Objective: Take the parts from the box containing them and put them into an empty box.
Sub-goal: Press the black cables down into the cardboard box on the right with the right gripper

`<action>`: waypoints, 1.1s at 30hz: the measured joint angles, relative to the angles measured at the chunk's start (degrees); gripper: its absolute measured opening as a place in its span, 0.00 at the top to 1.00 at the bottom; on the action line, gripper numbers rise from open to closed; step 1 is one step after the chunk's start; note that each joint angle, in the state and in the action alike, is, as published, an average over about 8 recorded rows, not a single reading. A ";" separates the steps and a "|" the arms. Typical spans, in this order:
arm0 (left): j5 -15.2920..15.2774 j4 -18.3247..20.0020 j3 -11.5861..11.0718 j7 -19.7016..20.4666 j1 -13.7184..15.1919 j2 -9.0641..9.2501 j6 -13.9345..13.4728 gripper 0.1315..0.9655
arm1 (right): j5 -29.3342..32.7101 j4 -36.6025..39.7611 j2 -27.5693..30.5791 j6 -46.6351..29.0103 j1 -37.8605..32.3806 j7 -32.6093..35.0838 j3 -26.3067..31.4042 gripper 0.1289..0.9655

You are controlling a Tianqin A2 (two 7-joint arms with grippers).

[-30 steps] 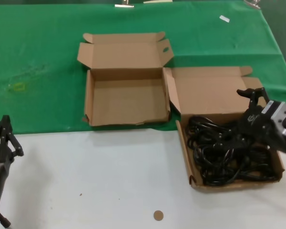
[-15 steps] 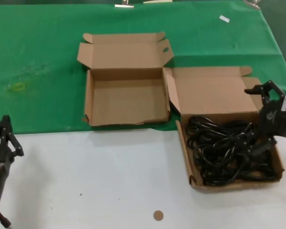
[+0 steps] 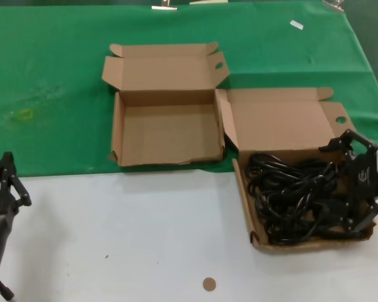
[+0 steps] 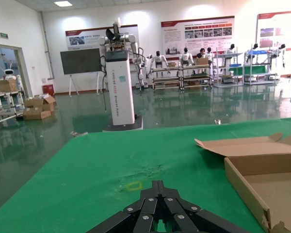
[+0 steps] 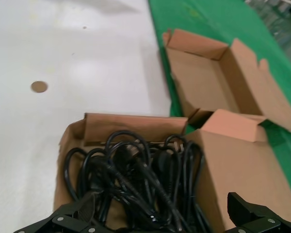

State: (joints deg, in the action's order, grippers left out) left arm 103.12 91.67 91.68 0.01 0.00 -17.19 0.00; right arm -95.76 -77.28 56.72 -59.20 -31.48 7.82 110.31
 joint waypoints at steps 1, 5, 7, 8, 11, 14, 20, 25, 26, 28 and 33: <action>0.00 0.00 0.00 0.00 0.00 0.00 0.00 0.99 | 0.48 0.36 -0.25 -0.48 -0.46 0.12 0.31 0.00; 0.00 0.00 0.00 0.00 0.00 0.00 0.00 0.99 | 2.50 2.14 -1.55 -1.97 -2.38 0.58 1.51 0.00; 0.00 0.00 0.00 0.01 0.00 0.00 0.00 0.99 | 3.63 3.24 -2.33 -2.43 -3.43 0.88 2.12 0.01; 0.00 0.00 0.00 0.01 0.00 0.00 0.00 0.99 | 4.23 3.82 -2.71 -2.61 -3.96 1.03 2.42 0.01; 0.00 0.00 0.00 0.02 0.00 0.00 0.00 0.99 | 6.19 5.63 -3.86 -3.06 -5.59 1.50 3.40 0.02; -0.01 0.00 0.00 0.03 0.00 0.00 0.00 0.99 | 8.11 7.30 -4.89 -3.48 -7.06 1.91 4.38 0.05; -0.01 0.00 0.00 0.03 0.00 0.00 0.00 0.99 | 11.14 9.79 -6.68 -4.11 -9.36 2.40 5.89 0.09; -0.02 0.00 0.00 0.02 0.00 0.00 0.00 0.99 | 12.81 10.98 -7.92 -4.27 -10.71 2.41 6.56 0.16; -0.02 0.00 0.00 0.02 0.00 0.00 0.00 0.99 | 13.09 11.18 -8.14 -4.26 -10.94 2.41 6.65 0.18; -0.02 0.00 0.00 0.02 0.00 0.00 0.00 0.99 | 13.64 11.60 -8.55 -4.22 -11.35 2.44 6.83 0.22; -0.02 0.00 0.00 0.01 0.00 0.00 0.00 0.99 | 14.66 12.30 -9.24 -4.25 -12.00 2.53 7.15 0.33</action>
State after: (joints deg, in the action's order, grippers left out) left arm 103.11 91.67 91.68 0.02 0.00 -17.19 0.00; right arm -81.10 -64.98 47.48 -63.45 -43.48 10.35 117.47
